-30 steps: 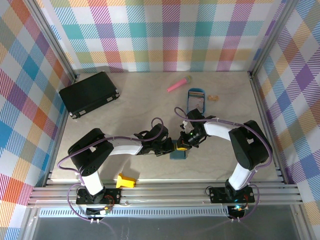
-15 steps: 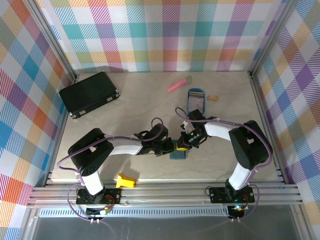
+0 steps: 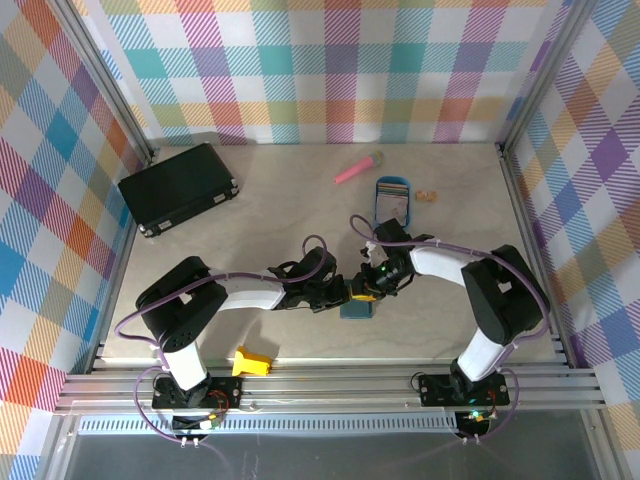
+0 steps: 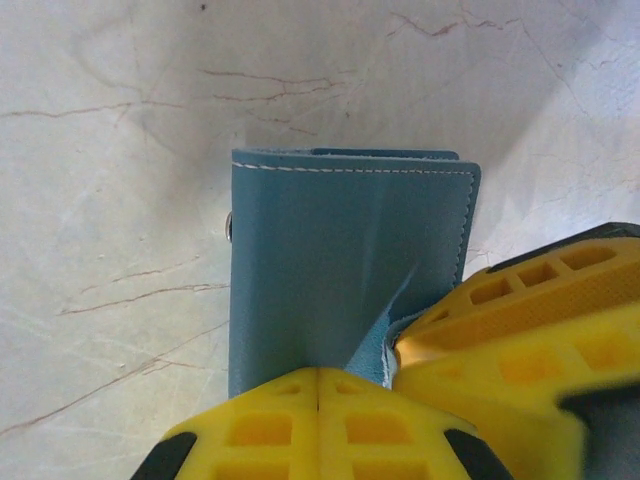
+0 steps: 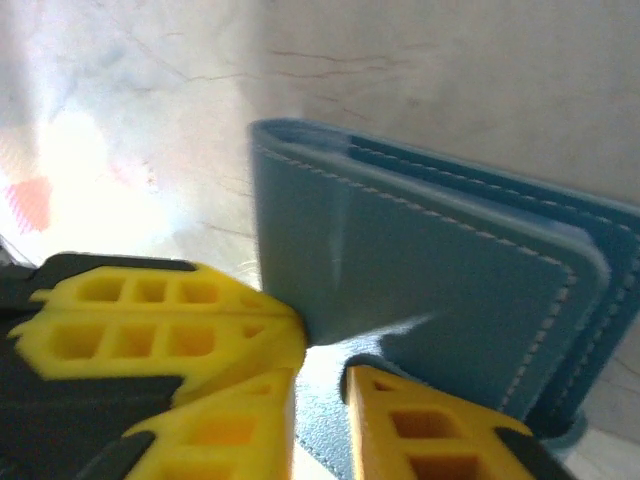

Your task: Put the credit cards into the card holder

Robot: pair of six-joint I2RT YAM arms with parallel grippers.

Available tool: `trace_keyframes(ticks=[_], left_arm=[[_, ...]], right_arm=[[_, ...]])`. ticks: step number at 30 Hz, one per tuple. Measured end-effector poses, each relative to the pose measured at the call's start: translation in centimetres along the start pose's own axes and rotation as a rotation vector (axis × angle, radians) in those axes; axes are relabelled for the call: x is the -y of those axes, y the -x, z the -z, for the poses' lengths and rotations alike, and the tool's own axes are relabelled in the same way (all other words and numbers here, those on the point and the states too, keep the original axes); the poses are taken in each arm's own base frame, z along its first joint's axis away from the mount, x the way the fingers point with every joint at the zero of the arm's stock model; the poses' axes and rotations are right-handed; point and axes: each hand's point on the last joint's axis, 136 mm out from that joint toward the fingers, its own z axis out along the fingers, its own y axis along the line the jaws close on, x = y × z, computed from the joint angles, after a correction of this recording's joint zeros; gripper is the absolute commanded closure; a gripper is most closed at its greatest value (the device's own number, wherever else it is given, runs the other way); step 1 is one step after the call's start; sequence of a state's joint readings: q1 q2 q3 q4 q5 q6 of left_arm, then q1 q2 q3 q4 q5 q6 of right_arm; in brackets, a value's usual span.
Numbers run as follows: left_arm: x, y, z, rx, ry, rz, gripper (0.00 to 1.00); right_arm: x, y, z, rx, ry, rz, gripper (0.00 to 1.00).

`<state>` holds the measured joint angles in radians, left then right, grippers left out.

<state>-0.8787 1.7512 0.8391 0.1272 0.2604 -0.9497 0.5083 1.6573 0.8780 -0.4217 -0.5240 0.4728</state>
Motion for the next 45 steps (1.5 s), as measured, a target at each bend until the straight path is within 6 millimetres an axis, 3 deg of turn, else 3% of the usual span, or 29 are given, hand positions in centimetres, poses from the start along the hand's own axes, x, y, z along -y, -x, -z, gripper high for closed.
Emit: trace_keyframes(ticks=[4,11,15,20,24,27,30,32,37,45], left_arm=[[0.0,0.0,0.0,0.001,-0.002,-0.001,0.94],[0.1,0.0,0.0,0.002,-0.003,-0.002,0.94],[0.1,0.1,0.0,0.005,-0.005,-0.015,0.93],[0.4,0.7,1.3,0.05,-0.015,-0.078,0.79],[2.3,2.4,4.5,0.163,-0.055,-0.176,0.56],[4.4,4.2,8.1,0.284,-0.108,-0.259,0.42],[5.0,6.0,11.5,0.412,-0.13,-0.314,0.28],[4.3,7.2,13.5,0.492,-0.11,-0.331,0.22],[0.9,8.9,16.8,0.666,-0.016,-0.387,0.01],[-5.0,11.1,23.4,0.966,0.251,-0.461,0.0]], right_arm=[[-1.6,1.3,2.6,0.098,0.034,0.027,0.61],[-3.7,4.9,12.1,0.456,0.103,0.099,0.49],[-4.1,4.6,14.3,0.579,0.088,0.164,0.41],[-1.7,3.8,15.2,0.727,-0.007,0.192,0.26],[0.2,3.6,15.9,0.835,-0.098,0.235,0.2],[0.9,3.9,16.4,0.901,-0.148,0.288,0.17],[1.6,4.2,16.7,0.96,-0.192,0.332,0.08],[2.2,4.4,17.0,0.995,-0.231,0.343,0.01],[3.7,5.1,18.4,1.074,-0.339,0.353,0.01],[6.9,7.1,20.7,1.158,-0.5,0.332,0.01]])
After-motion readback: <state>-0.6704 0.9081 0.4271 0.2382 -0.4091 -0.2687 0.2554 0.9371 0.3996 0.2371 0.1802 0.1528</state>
